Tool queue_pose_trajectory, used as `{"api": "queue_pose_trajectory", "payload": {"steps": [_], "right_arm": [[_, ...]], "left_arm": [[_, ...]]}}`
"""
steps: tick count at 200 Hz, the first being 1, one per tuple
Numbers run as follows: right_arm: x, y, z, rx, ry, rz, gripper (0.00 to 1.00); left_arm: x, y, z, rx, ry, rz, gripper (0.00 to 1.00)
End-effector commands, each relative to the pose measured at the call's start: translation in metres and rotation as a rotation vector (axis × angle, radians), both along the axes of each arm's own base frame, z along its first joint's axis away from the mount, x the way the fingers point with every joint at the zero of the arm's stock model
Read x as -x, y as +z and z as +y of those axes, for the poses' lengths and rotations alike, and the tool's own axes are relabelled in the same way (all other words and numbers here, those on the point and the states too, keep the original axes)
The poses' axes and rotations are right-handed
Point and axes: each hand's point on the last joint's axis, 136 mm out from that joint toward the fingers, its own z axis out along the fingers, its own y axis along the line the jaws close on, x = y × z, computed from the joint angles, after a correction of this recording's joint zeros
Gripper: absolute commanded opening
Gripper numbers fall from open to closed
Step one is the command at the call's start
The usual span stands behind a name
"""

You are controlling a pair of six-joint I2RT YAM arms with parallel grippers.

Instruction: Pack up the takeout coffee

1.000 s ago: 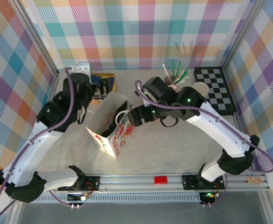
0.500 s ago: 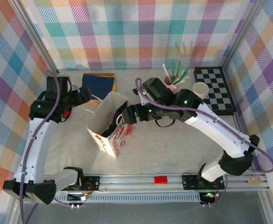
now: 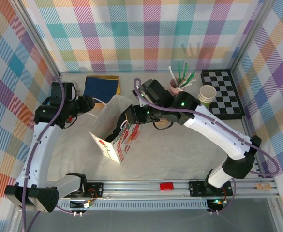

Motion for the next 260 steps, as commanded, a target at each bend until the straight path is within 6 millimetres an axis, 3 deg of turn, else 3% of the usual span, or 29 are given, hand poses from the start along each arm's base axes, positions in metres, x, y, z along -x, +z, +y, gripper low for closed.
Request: {"api": "queue_pose_trajectory", "payload": {"steps": [1, 26, 54, 79, 177, 260], "right_arm": [[0.001, 0.008, 0.003, -0.021, 0.02, -0.027, 0.21], [0.001, 0.009, 0.0, -0.015, 0.026, -0.041, 0.05], [0.004, 0.011, -0.004, -0.004, 0.048, -0.061, 0.0], [0.004, 0.011, -0.009, 0.022, 0.063, -0.091, 0.0], [-0.032, 0.034, -0.056, 0.136, -0.055, -0.229, 0.0], [-0.05, 0.027, -0.092, 0.21, -0.144, -0.251, 0.0]], "left_arm": [[-0.002, 0.006, -0.003, 0.039, -0.005, -0.032, 0.37], [-0.002, 0.005, -0.008, 0.066, -0.027, -0.024, 0.22], [-0.002, 0.003, -0.013, 0.092, -0.04, -0.015, 0.06], [-0.001, 0.003, -0.018, 0.131, -0.046, -0.002, 0.02], [0.021, 0.022, -0.045, 0.271, -0.095, -0.024, 0.03], [0.043, 0.019, -0.089, 0.267, -0.192, -0.026, 0.07]]}}
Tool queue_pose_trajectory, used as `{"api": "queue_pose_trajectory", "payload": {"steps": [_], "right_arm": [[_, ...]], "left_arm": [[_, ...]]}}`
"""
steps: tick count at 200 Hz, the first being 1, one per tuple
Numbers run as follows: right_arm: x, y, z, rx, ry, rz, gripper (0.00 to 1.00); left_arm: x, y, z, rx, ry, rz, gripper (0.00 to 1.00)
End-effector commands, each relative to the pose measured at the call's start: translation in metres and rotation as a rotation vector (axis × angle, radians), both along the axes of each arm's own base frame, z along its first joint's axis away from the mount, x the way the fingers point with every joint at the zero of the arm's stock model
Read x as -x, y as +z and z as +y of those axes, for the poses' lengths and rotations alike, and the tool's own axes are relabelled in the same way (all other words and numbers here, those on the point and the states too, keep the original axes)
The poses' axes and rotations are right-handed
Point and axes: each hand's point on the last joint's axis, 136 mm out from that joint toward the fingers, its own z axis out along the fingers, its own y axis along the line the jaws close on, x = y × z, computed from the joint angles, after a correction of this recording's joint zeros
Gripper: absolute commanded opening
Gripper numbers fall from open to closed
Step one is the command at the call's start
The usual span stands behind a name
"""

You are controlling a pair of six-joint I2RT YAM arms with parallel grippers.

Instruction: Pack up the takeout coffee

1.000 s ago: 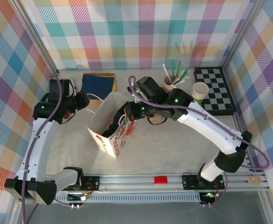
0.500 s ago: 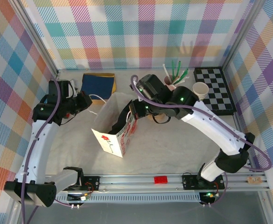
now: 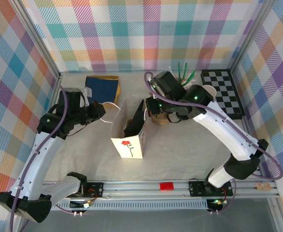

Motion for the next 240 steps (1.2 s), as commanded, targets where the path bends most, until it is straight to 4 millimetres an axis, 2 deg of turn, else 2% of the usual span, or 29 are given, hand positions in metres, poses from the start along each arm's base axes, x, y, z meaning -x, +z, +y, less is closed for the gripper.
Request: {"api": "queue_pose_trajectory", "payload": {"steps": [1, 39, 54, 79, 89, 102, 115, 130, 141, 159, 218, 240], "right_arm": [[-0.001, 0.011, -0.021, 0.008, -0.025, -0.039, 0.0], [-0.006, 0.003, -0.031, 0.034, -0.04, -0.021, 0.0], [-0.005, 0.0, -0.031, 0.031, -0.032, -0.013, 0.04], [-0.001, -0.003, -0.029, 0.024, -0.006, 0.002, 0.09], [0.001, -0.005, -0.027, 0.02, 0.007, 0.011, 0.16], [0.003, -0.005, -0.025, 0.015, 0.02, 0.017, 0.37], [0.004, -0.003, -0.026, 0.01, 0.024, 0.016, 0.46], [0.006, 0.001, -0.026, 0.005, 0.031, 0.013, 0.64], [0.007, 0.005, -0.027, 0.004, 0.036, 0.009, 0.73], [0.008, 0.013, -0.028, 0.001, 0.044, -0.005, 0.82], [0.012, 0.042, -0.046, -0.02, 0.031, -0.112, 0.98], [0.013, 0.053, -0.059, -0.031, 0.001, -0.176, 0.99]], "left_arm": [[0.001, 0.008, -0.005, 0.007, 0.012, -0.034, 0.07], [0.001, 0.012, -0.009, 0.023, 0.013, -0.05, 0.11], [0.001, 0.013, -0.009, 0.02, 0.013, -0.055, 0.25], [0.001, 0.019, -0.009, 0.024, 0.01, -0.078, 0.42], [0.001, 0.022, -0.011, 0.031, 0.002, -0.089, 0.49], [0.001, 0.027, -0.012, 0.039, -0.011, -0.107, 0.57], [0.002, 0.033, -0.013, 0.036, -0.024, -0.13, 0.63], [0.001, 0.038, -0.012, 0.023, -0.027, -0.152, 0.69], [-0.001, 0.041, -0.009, 0.003, -0.021, -0.165, 0.74], [-0.004, 0.046, -0.003, -0.048, -0.005, -0.183, 0.8], [-0.008, 0.07, 0.023, -0.186, 0.064, -0.282, 0.83], [-0.005, 0.075, 0.032, -0.219, 0.088, -0.314, 0.84]]}}
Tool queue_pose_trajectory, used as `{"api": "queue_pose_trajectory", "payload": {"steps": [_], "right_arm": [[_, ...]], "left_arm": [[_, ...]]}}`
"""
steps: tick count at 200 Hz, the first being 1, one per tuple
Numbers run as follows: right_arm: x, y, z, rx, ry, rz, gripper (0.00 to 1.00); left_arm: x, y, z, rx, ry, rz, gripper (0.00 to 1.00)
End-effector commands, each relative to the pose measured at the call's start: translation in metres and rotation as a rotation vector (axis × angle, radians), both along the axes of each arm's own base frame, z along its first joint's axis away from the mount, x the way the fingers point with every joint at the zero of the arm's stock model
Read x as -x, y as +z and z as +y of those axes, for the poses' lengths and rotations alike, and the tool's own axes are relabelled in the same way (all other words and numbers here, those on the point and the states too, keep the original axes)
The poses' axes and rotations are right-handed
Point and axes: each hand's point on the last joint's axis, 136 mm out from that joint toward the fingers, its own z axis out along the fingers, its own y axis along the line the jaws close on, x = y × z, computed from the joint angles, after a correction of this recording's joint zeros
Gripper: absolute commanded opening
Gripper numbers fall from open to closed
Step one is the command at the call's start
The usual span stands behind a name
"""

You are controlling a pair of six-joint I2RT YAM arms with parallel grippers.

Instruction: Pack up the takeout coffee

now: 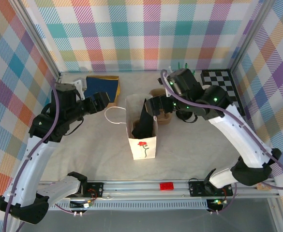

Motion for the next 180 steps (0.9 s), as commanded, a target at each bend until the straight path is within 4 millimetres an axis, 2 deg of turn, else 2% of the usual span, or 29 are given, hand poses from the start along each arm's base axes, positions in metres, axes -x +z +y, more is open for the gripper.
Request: {"api": "queue_pose_trajectory", "payload": {"steps": [1, 70, 100, 124, 139, 163, 180], "right_arm": [[0.004, 0.024, -0.019, -0.025, -0.028, -0.101, 0.99], [0.01, 0.054, -0.075, -0.067, -0.182, -0.307, 0.99], [0.015, 0.059, -0.101, -0.076, -0.26, -0.386, 0.99], [0.017, 0.054, -0.121, -0.053, -0.32, -0.43, 0.99], [0.019, 0.047, -0.129, -0.027, -0.331, -0.458, 0.99], [0.023, 0.032, -0.136, -0.01, -0.31, -0.521, 0.99], [0.023, 0.014, -0.145, 0.023, -0.338, -0.541, 0.99]], "left_arm": [[0.005, 0.013, 0.015, -0.073, 0.036, -0.063, 0.84], [0.018, 0.025, 0.048, -0.168, 0.148, -0.15, 0.85], [0.021, 0.018, 0.06, -0.22, 0.192, -0.15, 0.85], [0.02, 0.006, 0.067, -0.262, 0.218, -0.137, 0.85], [0.019, -0.002, 0.069, -0.279, 0.22, -0.14, 1.0], [0.019, -0.01, 0.071, -0.279, 0.233, -0.171, 1.0], [0.019, -0.019, 0.076, -0.302, 0.254, -0.176, 1.0]]}}
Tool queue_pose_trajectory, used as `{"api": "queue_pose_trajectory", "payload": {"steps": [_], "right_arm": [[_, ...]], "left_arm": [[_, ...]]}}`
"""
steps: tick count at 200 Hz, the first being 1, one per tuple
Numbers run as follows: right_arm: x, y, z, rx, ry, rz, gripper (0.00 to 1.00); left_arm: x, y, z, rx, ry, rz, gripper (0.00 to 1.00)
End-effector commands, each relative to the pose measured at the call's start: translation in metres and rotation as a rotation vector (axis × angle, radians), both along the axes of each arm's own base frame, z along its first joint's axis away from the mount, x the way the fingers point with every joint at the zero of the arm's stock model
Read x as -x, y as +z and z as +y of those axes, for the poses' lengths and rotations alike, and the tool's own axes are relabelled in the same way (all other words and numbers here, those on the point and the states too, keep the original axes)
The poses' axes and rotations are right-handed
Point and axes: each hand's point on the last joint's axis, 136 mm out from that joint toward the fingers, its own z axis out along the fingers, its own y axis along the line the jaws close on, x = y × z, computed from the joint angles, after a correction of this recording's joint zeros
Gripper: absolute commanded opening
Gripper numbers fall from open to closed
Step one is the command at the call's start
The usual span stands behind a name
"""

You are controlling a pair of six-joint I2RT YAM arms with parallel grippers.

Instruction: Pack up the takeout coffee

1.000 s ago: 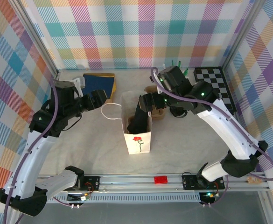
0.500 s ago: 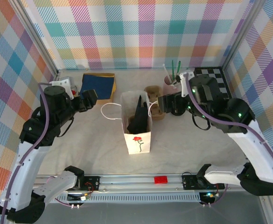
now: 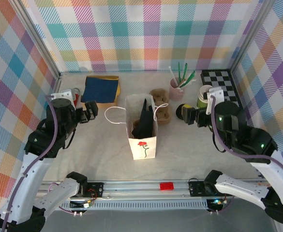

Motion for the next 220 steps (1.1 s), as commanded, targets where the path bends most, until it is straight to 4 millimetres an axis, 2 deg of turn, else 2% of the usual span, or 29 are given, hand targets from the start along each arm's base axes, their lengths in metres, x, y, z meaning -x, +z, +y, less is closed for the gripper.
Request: {"api": "queue_pose_trajectory", "payload": {"steps": [1, 38, 85, 118, 150, 220], "right_arm": [[-0.005, 0.0, -0.012, 0.025, -0.053, -0.095, 0.99], [-0.007, -0.039, -0.033, 0.136, -0.152, -0.072, 0.99], [-0.009, -0.073, -0.044, 0.194, -0.206, -0.068, 0.99], [-0.018, -0.11, -0.05, 0.281, -0.274, -0.065, 0.99], [-0.019, -0.144, -0.065, 0.216, -0.413, -0.039, 0.99], [-0.013, -0.177, -0.077, 0.256, -0.423, -0.035, 0.99]], "left_arm": [[0.0, 0.004, 0.009, -0.034, 0.034, -0.068, 1.0], [-0.001, -0.018, 0.017, -0.086, 0.067, -0.051, 1.0], [-0.002, -0.039, 0.032, -0.142, 0.136, -0.076, 1.0], [-0.004, -0.055, 0.036, -0.172, 0.156, -0.084, 1.0], [-0.01, -0.072, 0.031, -0.187, 0.14, -0.069, 1.0], [-0.023, -0.112, 0.019, -0.239, 0.117, -0.033, 1.0]]}}
